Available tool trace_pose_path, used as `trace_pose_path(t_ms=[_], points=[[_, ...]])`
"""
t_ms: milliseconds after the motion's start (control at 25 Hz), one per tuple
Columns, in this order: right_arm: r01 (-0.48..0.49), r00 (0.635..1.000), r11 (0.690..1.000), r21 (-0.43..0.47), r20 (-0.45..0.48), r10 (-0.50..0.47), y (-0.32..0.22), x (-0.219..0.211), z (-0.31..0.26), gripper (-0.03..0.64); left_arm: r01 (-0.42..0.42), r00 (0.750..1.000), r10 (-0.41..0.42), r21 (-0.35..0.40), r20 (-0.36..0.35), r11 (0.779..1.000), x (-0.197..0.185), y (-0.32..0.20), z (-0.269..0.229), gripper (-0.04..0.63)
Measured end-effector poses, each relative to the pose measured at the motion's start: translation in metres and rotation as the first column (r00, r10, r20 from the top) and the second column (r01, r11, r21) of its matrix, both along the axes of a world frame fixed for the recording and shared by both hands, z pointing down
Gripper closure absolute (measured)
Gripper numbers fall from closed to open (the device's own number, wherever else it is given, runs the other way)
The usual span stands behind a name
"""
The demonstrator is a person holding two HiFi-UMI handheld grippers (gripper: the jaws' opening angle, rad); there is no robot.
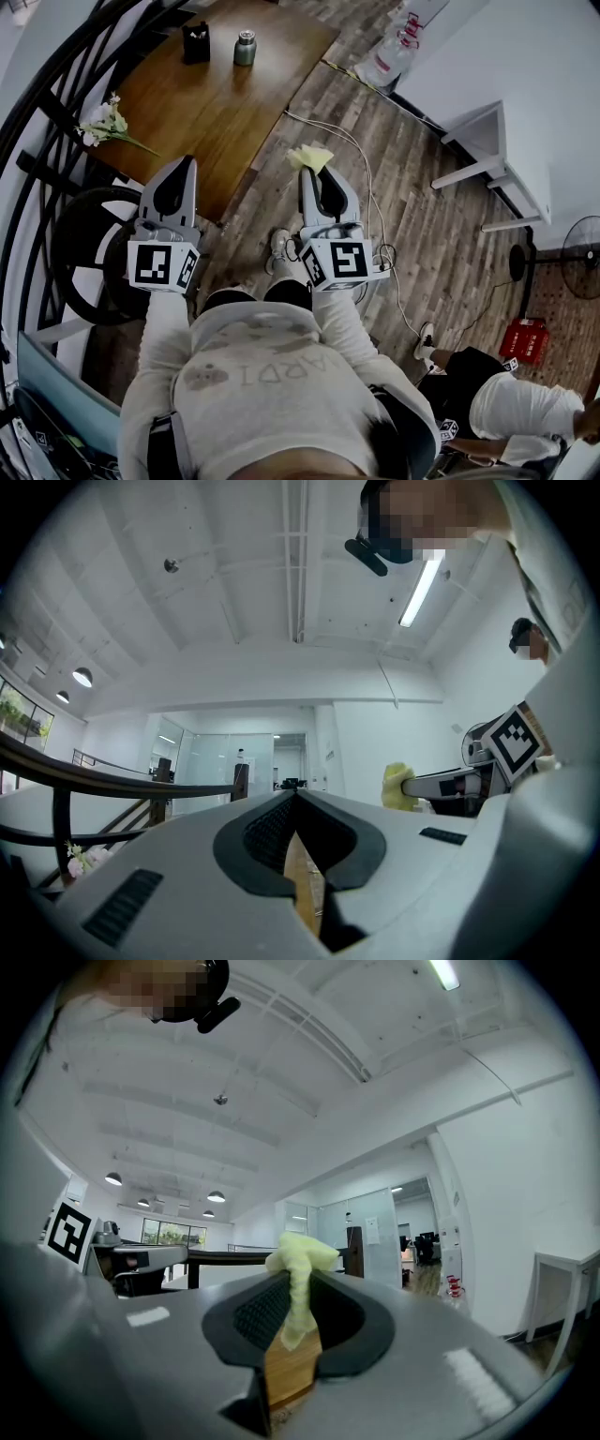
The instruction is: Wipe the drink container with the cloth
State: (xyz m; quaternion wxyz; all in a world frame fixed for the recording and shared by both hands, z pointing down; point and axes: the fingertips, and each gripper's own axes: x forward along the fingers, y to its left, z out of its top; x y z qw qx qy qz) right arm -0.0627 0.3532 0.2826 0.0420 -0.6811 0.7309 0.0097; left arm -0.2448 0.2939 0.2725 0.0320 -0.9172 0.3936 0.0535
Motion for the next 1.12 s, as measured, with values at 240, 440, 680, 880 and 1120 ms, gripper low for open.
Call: trace_pose_path(t_ms=[240, 440, 680, 880, 1120], points=[[0.031, 0.999, 1.000, 0.007, 0.009, -0.031, -0.043, 0.029, -0.001, 0.540, 0.024, 1.000, -0.024, 0.007, 0.002, 1.000, 0.029, -0.036, -0.004, 0.590], [0.079, 0.997, 0.997, 0.016, 0.007, -0.079, -0.093, 0.056, -0.005, 0.540, 0.061, 0.998, -0.061, 0.013, -0.002, 0.998, 0.057, -0.077, -0.007, 0.589], [0.136, 0.991, 0.990, 0.023, 0.002, -0.136, -0.147, 0.095, -0.015, 0.540, 0.113, 0.994, -0.113, 0.015, -0.006, 0.994, 0.093, -0.119, -0.015, 0.589], [0.180, 0.984, 0.983, 0.024, -0.001, -0.180, -0.184, 0.123, -0.014, 0.540, 0.149, 0.989, -0.149, 0.014, -0.011, 0.989, 0.121, -0.151, -0.016, 0.591], [0.218, 0.976, 0.976, 0.023, 0.000, -0.218, -0.217, 0.159, -0.007, 0.540, 0.181, 0.983, -0.180, 0.018, -0.016, 0.983, 0.158, -0.178, -0.013, 0.589]])
